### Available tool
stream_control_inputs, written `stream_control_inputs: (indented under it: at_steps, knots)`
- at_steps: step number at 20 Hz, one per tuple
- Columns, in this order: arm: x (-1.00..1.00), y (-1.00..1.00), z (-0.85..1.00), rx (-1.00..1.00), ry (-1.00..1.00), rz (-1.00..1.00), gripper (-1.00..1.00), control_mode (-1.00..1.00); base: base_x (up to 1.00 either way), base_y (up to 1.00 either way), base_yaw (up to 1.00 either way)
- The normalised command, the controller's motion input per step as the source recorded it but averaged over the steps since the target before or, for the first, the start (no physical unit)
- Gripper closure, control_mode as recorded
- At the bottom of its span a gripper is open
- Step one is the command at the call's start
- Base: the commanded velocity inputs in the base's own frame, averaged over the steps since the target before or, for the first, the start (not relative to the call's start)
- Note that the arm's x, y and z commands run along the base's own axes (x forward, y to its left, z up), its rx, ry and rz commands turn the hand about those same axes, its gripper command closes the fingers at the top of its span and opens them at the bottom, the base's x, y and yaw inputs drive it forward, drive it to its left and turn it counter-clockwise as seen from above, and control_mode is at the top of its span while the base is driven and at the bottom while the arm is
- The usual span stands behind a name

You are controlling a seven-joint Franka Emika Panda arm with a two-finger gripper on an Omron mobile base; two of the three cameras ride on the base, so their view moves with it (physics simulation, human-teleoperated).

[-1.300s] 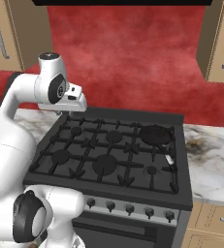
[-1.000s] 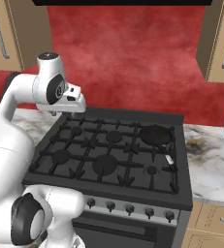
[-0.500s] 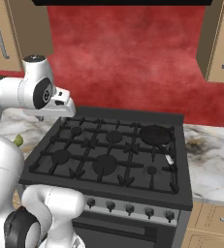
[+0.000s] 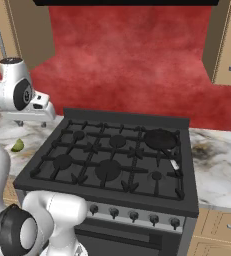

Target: Put the bell pepper and lemon wedge in the pan. Then turn on the rear right burner and set the heat to medium.

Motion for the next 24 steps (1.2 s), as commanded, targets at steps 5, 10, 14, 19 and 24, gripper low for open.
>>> stream_control_inputs:
  at_steps: [5,10,14,19,24]
  knots:
    - [-0.01,0.51,-0.03,0.00,0.00,0.00,-1.00,-1.00,0.00,0.00,0.00]
    - [-0.11,0.42,-0.16,0.00,0.00,0.00,-1.00,-1.00,0.00,0.00,0.00]
    - [0.00,0.44,-0.13,0.00,0.00,0.00,-1.00,-1.00,0.00,0.00,0.00]
    - [0.00,0.41,-0.37,0.00,0.04,0.00,-1.00,-1.00,0.00,0.00,0.00]
    - [0.03,0.38,-0.19,0.00,0.10,0.00,-1.00,-1.00,0.00,0.00,0.00]
